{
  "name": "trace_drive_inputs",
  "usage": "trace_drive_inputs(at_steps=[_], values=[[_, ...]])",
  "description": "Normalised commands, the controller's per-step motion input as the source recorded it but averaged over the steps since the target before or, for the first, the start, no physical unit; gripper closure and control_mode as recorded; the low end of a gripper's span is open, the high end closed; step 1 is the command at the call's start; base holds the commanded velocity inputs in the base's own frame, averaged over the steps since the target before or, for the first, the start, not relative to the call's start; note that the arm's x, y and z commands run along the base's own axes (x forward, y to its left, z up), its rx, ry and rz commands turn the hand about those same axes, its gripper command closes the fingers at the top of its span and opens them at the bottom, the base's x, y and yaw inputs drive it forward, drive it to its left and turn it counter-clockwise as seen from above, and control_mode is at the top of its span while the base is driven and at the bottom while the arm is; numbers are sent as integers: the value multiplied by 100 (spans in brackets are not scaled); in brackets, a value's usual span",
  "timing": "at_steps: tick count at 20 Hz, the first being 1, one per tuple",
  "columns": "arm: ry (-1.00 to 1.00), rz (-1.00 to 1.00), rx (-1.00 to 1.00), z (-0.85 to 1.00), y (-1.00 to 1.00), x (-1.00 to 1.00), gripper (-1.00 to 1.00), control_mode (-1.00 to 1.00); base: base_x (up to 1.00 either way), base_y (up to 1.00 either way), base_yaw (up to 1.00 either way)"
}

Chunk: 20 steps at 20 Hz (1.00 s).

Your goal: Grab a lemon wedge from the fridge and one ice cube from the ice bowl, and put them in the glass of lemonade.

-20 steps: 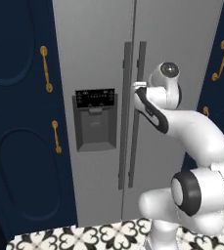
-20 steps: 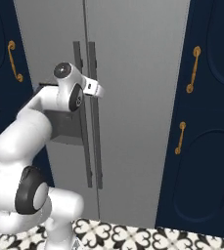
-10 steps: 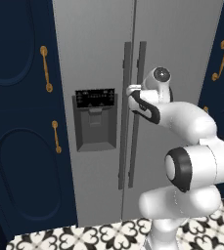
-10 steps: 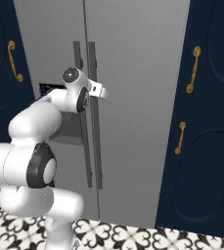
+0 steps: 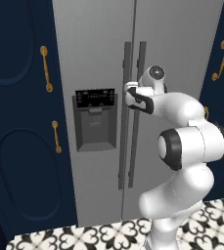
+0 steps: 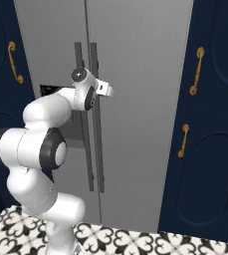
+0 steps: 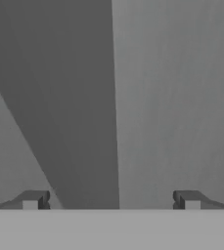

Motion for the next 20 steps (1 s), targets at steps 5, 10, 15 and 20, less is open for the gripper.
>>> trace_drive_inputs(at_steps=[5, 10, 15, 20], values=[[0, 0, 0, -15, -7, 49, -100, -100, 0, 0, 0], [0, 0, 0, -12, -2, 34, -100, -100, 0, 0, 0], [-2, -2, 2, 0, -28, 4, -100, -100, 0, 0, 0], [-8, -9, 9, 0, -50, 0, -100, -100, 0, 0, 0]])
